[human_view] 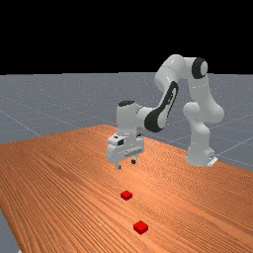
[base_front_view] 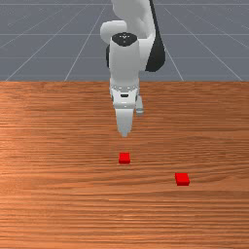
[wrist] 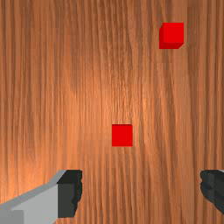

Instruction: Stack all the cube

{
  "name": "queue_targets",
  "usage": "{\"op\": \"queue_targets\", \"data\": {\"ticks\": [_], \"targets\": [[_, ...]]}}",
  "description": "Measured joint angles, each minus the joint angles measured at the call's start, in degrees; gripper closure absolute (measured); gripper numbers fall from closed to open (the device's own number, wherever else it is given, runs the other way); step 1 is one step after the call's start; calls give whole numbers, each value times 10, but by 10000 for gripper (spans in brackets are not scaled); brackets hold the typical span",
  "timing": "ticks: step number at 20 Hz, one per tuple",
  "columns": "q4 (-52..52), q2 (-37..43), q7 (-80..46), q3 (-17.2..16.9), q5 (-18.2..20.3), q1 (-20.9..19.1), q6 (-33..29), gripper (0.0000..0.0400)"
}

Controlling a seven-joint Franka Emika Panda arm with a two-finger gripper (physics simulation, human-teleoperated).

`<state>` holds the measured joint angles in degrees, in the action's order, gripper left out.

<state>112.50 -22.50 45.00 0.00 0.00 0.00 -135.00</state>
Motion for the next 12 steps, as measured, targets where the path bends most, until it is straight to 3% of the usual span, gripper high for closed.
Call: {"op": "queue_targets", "data": {"ticks": [1, 2, 3, 4, 6, 7, 8, 10, 12], "targets": [[0, 0, 0, 0, 0, 0, 0, 151], [0, 0, 0, 0, 0, 0, 0, 242], [3, 2, -11, -2, 2, 1, 0, 147], [4, 4, -17, -3, 4, 1, 1, 89], [6, 6, -23, -4, 5, 2, 1, 33], [81, 63, -115, -18, 12, 8, 4, 175], [123, 108, -207, -32, 21, 10, 14, 263], [160, 151, -401, -52, 44, 10, 27, 349], [175, 164, -599, -65, 72, 14, 31, 381]]}}
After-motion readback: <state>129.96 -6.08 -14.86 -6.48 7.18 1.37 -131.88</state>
